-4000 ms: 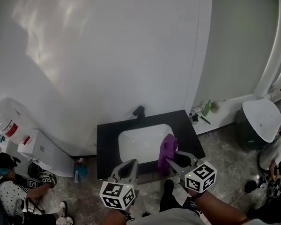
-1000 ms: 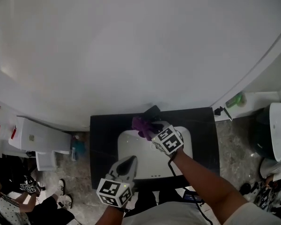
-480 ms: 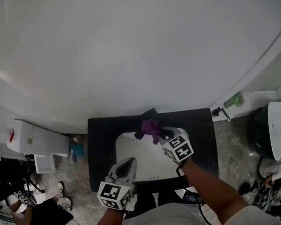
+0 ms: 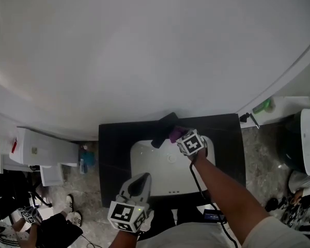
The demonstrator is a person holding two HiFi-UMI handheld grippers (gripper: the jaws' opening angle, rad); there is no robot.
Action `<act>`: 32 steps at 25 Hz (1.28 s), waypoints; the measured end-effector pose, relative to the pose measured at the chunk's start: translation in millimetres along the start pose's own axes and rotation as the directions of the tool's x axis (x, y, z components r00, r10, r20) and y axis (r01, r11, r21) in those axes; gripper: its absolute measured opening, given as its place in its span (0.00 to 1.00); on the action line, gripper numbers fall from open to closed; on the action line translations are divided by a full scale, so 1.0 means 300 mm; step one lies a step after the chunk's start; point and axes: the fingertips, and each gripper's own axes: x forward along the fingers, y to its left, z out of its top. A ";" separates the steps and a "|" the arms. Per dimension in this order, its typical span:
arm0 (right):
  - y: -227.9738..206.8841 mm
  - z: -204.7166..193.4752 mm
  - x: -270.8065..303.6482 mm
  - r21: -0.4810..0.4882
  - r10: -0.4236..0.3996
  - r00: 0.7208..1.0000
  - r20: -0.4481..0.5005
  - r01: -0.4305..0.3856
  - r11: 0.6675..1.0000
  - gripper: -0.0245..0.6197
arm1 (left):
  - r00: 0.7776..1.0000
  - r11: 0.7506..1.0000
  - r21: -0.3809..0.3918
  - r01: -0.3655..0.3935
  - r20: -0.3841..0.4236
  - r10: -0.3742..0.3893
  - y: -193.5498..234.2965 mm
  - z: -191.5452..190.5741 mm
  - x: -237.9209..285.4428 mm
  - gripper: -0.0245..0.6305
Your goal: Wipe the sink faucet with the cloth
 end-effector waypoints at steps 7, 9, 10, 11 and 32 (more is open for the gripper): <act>0.069 0.185 -0.364 0.015 0.015 0.964 0.265 -0.020 1.000 0.15 | 1.000 1.000 -0.011 0.010 0.021 -0.009 -0.004 0.017 -0.015 0.05; 0.089 0.235 -0.400 -0.024 0.011 0.956 0.295 -0.004 1.000 0.15 | 1.000 1.000 -0.012 0.016 0.019 -0.016 -0.001 0.023 -0.008 0.05; 0.087 0.246 -0.369 -0.045 0.009 0.959 0.284 0.004 0.999 0.15 | 1.000 1.000 -0.014 0.016 0.015 -0.016 0.001 0.022 -0.005 0.05; 0.081 0.246 -0.324 -0.070 0.004 0.963 0.268 0.016 0.997 0.15 | 1.000 1.000 -0.017 0.014 0.009 -0.014 0.001 0.020 -0.003 0.05; 0.355 0.318 -1.140 -0.105 0.140 0.823 0.551 -0.099 0.990 0.16 | 0.978 0.986 0.125 0.114 0.159 -0.133 -0.329 0.365 -0.130 0.05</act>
